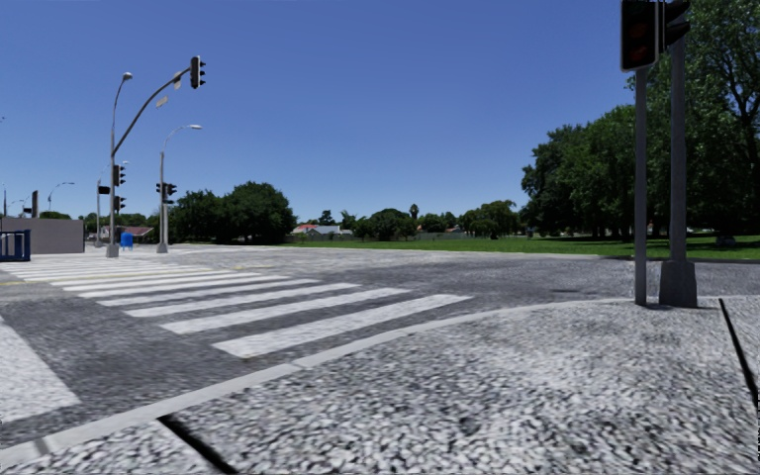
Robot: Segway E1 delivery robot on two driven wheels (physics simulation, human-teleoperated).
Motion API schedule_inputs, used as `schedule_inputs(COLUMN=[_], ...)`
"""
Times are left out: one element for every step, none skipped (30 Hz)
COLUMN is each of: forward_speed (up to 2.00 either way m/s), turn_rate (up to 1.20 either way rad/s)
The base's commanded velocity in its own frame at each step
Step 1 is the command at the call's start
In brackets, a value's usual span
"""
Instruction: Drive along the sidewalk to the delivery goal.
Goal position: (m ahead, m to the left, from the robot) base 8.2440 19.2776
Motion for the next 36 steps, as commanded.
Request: schedule_inputs(forward_speed=[2.00, 2.00, 2.00, 2.00, 2.00, 2.00, 2.00, 2.00, 2.00, 2.00, 2.00, 2.00, 2.00, 2.00, 2.00, 2.00, 1.95, 1.91, 1.91, 1.90, 1.88, 1.87, 1.87, 1.86, 1.86, 1.86, 1.86, 1.86, 1.86, 1.86, 1.86, 1.86, 1.86, 1.86, 1.86, 1.86], turn_rate=[0.00, 0.00, 0.00, 0.00, 0.00, 0.00, 0.00, 0.00, 0.00, 0.00, 0.00, 0.00, 0.00, 0.00, 0.00, 0.00, 0.04, 0.14, 0.14, 0.21, 0.26, 0.27, 0.27, 0.29, 0.36, 0.45, 0.45, 0.48, 0.49, 0.52, 0.52, 0.57, 0.58, 0.59, 0.59, 0.59])
